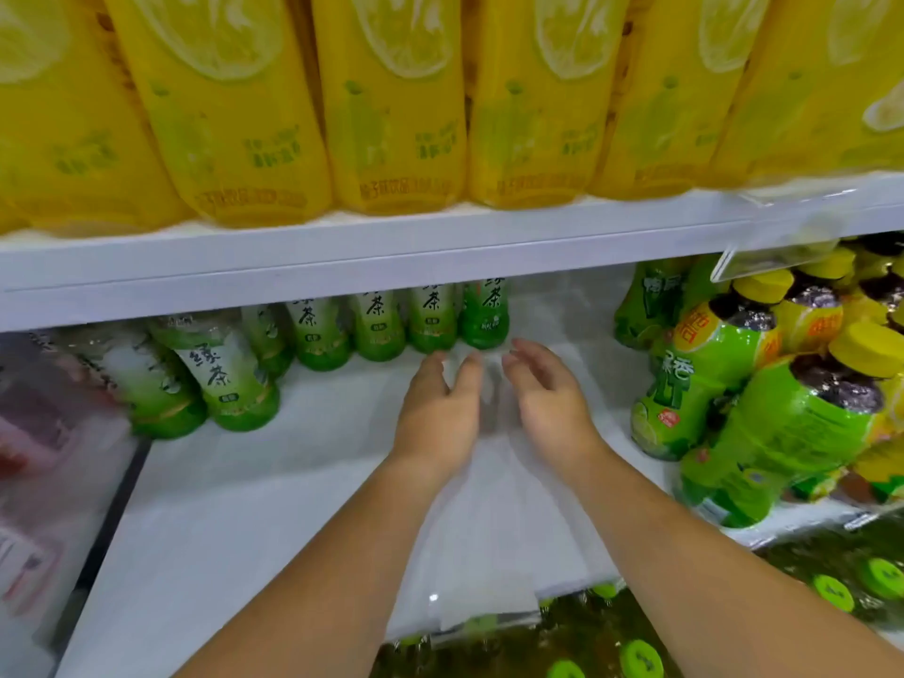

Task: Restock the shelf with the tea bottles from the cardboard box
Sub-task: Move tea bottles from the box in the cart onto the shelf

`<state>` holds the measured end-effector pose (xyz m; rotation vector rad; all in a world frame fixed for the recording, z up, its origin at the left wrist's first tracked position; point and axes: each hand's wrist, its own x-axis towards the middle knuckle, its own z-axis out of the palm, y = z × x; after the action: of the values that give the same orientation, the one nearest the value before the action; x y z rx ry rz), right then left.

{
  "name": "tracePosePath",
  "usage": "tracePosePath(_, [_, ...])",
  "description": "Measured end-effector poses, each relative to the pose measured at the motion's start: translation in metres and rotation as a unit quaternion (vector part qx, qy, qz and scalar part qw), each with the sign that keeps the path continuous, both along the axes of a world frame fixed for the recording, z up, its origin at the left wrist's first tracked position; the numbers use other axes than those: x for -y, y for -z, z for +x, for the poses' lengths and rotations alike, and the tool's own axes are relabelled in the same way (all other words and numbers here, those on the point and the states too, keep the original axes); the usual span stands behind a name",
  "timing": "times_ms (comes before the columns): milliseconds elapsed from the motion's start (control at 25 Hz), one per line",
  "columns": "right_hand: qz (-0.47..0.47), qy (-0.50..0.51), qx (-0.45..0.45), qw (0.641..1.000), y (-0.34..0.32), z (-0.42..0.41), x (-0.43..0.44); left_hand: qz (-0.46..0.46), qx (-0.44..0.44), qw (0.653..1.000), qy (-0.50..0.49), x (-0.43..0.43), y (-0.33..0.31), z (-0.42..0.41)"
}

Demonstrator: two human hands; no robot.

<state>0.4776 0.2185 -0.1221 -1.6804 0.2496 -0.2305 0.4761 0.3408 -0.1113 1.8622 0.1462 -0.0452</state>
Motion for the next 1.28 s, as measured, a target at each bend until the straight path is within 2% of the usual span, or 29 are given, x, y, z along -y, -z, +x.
tracePosePath(280, [0.008,0.007,-0.096,0.995,-0.020,-0.114,0.012,-0.006,-0.084,0.991,0.102,-0.003,-0.039,-0.102])
tracePosePath(480, [-0.038,0.001,-0.149,0.988,-0.029,-0.211,0.032,0.022,-0.122,0.970,0.209,0.002,-0.068,-0.177])
tracePosePath(760, [0.017,0.167,-0.227,0.959,-0.058,-0.394,0.081,0.045,-0.193,0.901,0.387,0.056,-0.078,-0.296])
tracePosePath(880, [0.040,0.248,-0.239,0.938,-0.068,-0.461,0.106,0.047,-0.237,0.856,0.458,0.096,-0.068,-0.340])
tracePosePath(960, [0.046,0.285,-0.246,0.925,-0.070,-0.499,0.126,0.111,-0.171,0.849,0.487,0.123,-0.061,-0.365])
tracePosePath(1040, [0.063,0.312,-0.242,0.917,-0.070,-0.535,0.150,0.189,-0.053,0.851,0.487,0.152,-0.063,-0.390])
tracePosePath(1120, [0.077,0.328,-0.244,0.909,-0.067,-0.568,0.173,0.192,0.013,0.841,0.505,0.182,-0.070,-0.415])
tracePosePath(1160, [0.073,0.331,-0.251,0.907,-0.063,-0.584,0.186,0.172,-0.005,0.834,0.524,0.198,-0.072,-0.429])
tracePosePath(1280, [0.062,0.335,-0.273,0.899,-0.049,-0.626,0.225,0.136,-0.140,0.816,0.543,0.250,-0.064,-0.465])
